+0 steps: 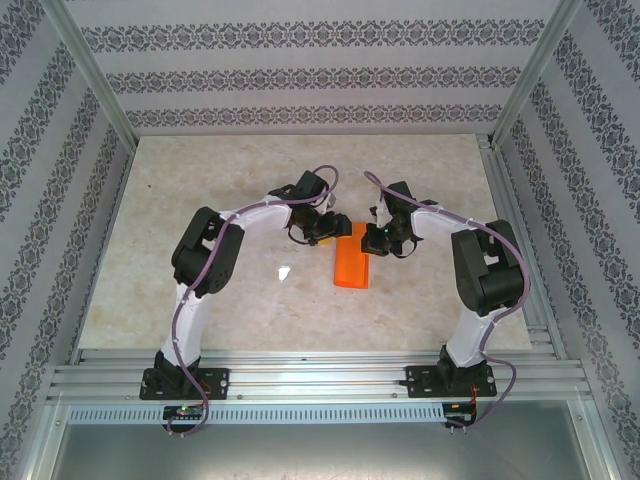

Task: Fold a paper plane with a square sheet of paper (fold left side to right side)
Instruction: First fold in half a square sheet of paper at the center of the table.

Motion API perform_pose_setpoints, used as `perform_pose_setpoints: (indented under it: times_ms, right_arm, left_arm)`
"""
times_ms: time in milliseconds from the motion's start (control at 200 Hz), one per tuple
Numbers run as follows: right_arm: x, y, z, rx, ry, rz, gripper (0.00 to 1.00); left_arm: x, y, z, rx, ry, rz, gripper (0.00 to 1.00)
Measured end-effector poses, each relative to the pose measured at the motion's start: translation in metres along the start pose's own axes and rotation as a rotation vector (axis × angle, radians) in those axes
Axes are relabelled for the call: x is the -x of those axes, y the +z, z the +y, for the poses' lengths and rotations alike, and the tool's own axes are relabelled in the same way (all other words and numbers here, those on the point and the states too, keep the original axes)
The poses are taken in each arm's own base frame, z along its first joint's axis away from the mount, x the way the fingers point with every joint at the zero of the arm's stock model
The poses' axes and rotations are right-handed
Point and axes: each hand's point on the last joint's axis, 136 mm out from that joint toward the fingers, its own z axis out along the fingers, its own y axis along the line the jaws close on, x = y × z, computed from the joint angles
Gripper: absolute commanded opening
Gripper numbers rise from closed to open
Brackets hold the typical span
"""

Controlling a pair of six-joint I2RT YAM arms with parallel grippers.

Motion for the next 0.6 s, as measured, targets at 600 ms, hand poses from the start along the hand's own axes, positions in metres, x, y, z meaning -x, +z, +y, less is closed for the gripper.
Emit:
perform_pose_setpoints:
  times_ms: [600]
  right_arm:
    - [-0.001,0.004,-0.005,-0.007,0.014,0.013,0.0]
  left_arm:
    - [-0.039,0.004,0.004,-0.018,-0.008,0.082,0.58]
